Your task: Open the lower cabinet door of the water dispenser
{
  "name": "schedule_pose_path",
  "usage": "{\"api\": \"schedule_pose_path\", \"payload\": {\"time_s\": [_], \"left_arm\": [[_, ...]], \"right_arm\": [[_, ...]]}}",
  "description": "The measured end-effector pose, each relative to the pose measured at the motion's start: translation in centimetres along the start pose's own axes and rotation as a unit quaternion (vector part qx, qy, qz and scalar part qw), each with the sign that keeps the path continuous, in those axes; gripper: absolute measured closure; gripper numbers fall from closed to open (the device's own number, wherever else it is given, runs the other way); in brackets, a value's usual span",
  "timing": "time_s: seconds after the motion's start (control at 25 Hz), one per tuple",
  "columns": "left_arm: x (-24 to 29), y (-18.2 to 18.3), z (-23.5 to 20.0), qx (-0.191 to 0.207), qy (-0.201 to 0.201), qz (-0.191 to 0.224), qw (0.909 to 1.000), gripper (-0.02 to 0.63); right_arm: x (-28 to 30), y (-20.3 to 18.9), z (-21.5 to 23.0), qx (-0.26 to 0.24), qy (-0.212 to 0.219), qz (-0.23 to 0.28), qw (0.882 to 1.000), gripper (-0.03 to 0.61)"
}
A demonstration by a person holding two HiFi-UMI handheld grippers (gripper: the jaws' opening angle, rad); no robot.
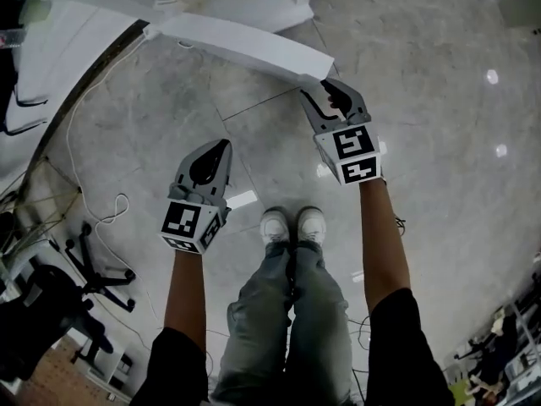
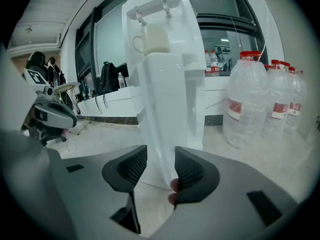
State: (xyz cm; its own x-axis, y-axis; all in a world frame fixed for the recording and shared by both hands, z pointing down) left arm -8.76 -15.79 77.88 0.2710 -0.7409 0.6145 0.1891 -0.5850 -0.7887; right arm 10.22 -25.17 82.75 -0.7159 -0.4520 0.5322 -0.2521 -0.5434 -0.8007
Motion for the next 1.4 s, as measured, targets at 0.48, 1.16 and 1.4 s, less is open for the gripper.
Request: {"api": "schedule_pose_path", "payload": {"time_s": [0.48,1.16,1.4], "left_arm": [[-6.3,-3.9,-0.3,0.012,0.005,-0.018,0.9998,0.601],[-14.9,-9.3,-8.1,0.041,-0.054,-0.007,0.9977,0.601],[-16.9,-10.4,-10.9,0.023,-0.021,-0.003,0.9995,0.601]], "right_arm": [[0.2,-1.8,-5.4,0.004,0.010,-0.005,1.000,0.395],[3.7,-3.7,-17.8,0.041,-0.023,-0.016,0.999,0.385],[4.4,-3.9,-19.4,0.049,-0.012,-0.004,0.999,0.383]]}}
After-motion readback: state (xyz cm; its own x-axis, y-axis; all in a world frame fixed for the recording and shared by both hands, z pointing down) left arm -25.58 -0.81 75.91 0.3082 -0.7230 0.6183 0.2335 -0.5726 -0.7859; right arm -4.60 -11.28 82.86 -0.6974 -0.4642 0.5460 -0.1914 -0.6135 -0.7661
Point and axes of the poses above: the fingertips, and each gripper's own axes: x forward along the fingers, z to its right, y out of its top, the point moved 4 cm from there along -x, backward along the fingers, and after that the axes turned 15 degrees about y, right-handed, at the moved point
